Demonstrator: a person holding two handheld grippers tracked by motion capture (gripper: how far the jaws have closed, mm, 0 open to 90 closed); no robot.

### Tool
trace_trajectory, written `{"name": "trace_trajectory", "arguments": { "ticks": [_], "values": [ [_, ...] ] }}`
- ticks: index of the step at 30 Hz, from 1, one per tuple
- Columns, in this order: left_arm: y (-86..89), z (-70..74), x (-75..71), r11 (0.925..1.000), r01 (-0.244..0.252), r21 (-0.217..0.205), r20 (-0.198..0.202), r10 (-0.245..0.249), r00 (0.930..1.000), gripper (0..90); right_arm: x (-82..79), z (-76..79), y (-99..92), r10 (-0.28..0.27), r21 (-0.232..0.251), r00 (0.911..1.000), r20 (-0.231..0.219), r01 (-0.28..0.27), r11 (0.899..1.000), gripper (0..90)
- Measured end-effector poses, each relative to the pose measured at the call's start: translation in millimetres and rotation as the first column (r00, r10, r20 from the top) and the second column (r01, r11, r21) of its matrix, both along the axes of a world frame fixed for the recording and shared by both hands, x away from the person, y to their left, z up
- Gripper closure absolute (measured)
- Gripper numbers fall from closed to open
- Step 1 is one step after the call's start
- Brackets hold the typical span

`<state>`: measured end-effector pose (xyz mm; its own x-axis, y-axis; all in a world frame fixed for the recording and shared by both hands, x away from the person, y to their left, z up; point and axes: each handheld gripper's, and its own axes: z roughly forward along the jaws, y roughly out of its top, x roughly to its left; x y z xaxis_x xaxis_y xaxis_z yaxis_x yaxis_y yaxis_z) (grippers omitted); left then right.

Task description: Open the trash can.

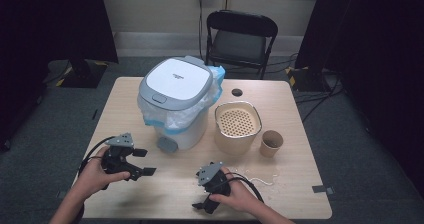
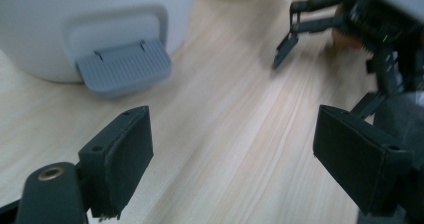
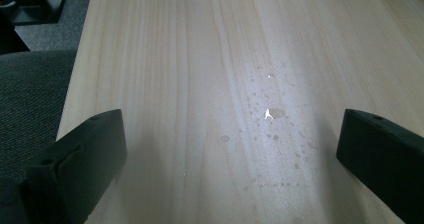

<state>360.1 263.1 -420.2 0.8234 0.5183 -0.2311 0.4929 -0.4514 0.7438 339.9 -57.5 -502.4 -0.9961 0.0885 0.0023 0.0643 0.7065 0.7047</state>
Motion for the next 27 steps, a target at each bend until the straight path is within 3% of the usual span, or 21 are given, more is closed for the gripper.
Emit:
{"name": "trace_trajectory", "arguments": {
  "ticks": [6, 14, 20, 24, 27],
  "values": [
    [-2.8, 14.8, 1.4, 0.9999, -0.012, 0.012, 0.003, 0.012, 0.9999, 17.7, 0.0, 0.0, 0.0, 0.000, 0.000, 1.0000, 0.000, 0.000, 1.000, 0.0],
    [-3.0, 32.2, 5.9, 0.9987, -0.049, -0.013, -0.015, 0.049, 0.9987, 25.0, 0.0, 0.0, 0.0, 0.000, 0.001, 1.0000, 0.000, 0.000, 1.000, 0.0],
    [0.2, 47.9, 8.7, 0.9977, -0.067, -0.001, -0.003, 0.067, 0.9977, 34.3, 0.1, 0.0, 0.1, 0.000, 0.001, 1.0000, 0.001, 0.000, 1.000, 0.0],
    [4.0, 58.2, 12.5, 0.9967, -0.081, 0.000, -0.006, 0.081, 0.9967, 36.3, 0.5, -0.2, 0.2, 0.003, 0.005, 1.0000, 0.006, -0.003, 1.000, 0.0],
    [4.9, 66.6, 13.6, 0.9964, -0.085, 0.007, 0.014, 0.085, 0.9963, 37.0, 0.4, -0.2, 0.2, 0.002, 0.005, 1.0000, 0.007, -0.002, 1.000, 0.0]
  ]
}}
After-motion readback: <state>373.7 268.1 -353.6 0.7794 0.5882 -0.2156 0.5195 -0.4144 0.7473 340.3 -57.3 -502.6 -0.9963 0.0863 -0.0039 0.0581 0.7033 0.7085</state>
